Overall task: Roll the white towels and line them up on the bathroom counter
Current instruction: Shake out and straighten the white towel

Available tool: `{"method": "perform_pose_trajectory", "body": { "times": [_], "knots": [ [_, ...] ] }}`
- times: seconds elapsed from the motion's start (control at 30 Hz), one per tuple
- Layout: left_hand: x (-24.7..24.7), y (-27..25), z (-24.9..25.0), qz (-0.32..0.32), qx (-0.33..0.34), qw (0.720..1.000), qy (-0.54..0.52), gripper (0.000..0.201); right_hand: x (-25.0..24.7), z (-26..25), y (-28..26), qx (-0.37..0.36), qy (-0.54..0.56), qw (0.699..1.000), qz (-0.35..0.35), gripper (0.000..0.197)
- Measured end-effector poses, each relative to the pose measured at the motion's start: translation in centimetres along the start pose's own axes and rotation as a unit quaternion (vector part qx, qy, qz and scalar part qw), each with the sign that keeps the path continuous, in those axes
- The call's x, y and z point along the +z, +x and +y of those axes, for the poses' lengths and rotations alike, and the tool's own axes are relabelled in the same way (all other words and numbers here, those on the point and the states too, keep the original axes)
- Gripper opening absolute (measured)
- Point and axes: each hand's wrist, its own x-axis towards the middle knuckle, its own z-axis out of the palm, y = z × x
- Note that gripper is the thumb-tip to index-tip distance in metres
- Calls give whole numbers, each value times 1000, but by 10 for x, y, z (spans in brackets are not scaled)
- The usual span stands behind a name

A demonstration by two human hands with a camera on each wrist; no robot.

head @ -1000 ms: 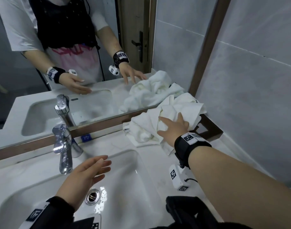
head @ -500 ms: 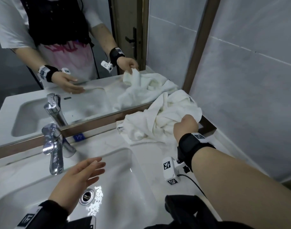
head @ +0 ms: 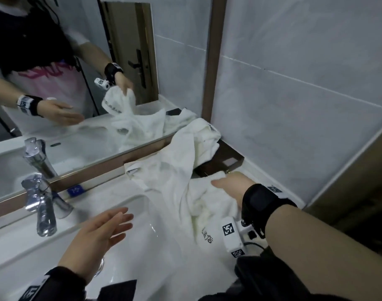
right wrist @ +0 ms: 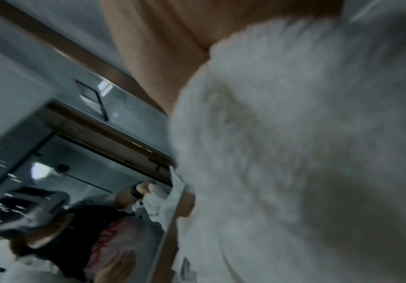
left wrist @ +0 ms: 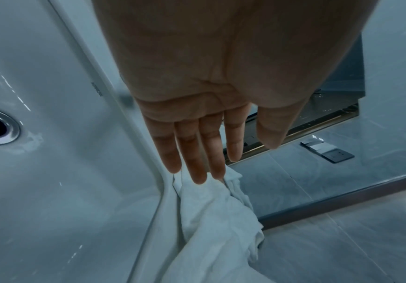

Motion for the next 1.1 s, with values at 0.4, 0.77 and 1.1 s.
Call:
{"method": "perform_pose_trajectory", "body": {
  "times": [0.4,0.77,1.1],
  "knots": [
    [80,-20,11,-117,40,992,3,52,-102,14,-136,-197,238,946,98,52],
    [197,-78,8,-260,28,965,26,37,-192,97,-262,-196,319,909,182,29],
    [301,-149,2,-359,13,931,69,29,-238,179,-334,-150,337,891,263,31]
  ]
}}
